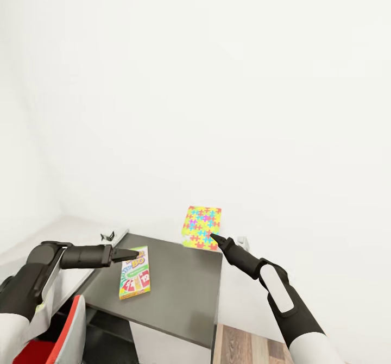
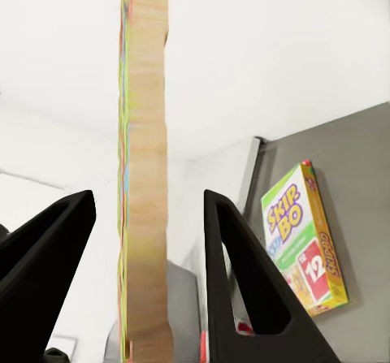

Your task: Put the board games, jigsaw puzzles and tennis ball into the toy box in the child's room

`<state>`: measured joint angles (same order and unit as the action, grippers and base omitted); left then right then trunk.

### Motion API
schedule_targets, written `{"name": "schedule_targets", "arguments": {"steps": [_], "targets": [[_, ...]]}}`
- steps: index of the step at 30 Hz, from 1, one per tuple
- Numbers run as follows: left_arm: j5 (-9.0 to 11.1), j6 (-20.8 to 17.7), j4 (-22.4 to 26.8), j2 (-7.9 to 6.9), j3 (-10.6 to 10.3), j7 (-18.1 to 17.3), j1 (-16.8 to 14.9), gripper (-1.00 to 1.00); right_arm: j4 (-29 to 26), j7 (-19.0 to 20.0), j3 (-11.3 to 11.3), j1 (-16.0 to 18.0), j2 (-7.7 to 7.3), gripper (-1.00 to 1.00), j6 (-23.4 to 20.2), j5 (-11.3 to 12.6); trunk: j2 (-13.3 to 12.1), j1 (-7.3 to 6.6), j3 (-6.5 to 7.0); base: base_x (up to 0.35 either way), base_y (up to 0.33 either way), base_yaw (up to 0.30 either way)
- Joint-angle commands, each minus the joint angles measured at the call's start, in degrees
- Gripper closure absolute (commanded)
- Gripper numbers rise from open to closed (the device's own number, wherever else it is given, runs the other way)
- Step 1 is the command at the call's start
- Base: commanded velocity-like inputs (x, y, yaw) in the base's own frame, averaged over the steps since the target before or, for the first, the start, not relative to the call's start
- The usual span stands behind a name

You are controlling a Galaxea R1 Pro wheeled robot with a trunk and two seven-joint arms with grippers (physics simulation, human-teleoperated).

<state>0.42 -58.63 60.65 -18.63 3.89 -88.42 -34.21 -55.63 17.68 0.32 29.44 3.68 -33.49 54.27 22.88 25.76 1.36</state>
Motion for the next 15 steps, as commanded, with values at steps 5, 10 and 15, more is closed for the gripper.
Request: {"name": "schedule_targets", "arguments": {"steps": [5, 10, 15], "targets": [[0.02, -0.61, 0.00, 0.00, -0.02, -0.17, -0.01, -1.00, 0.00, 0.06, -0.06, 0.02, 0.01, 1.00, -0.07, 0.22, 0.04, 0.02, 0.12, 0.000, 0.000, 0.277], [0.03, -0.61, 0.00, 0.00, -0.02, -0.17, 0.01, -1.00, 0.00, 0.07, -0.06, 0.02, 0.01, 1.00, 0.00, 0.22, 0.04, 0.02, 0.25, 0.000, 0.000, 0.280], [0.03, -0.61, 0.00, 0.00, -0.02, -0.17, -0.01, -1.00, 0.00, 0.08, -0.06, 0.01, 0.01, 1.00, 0.11, 0.21, 0.04, 0.02, 0.36, 0.000, 0.000, 0.281]]}}
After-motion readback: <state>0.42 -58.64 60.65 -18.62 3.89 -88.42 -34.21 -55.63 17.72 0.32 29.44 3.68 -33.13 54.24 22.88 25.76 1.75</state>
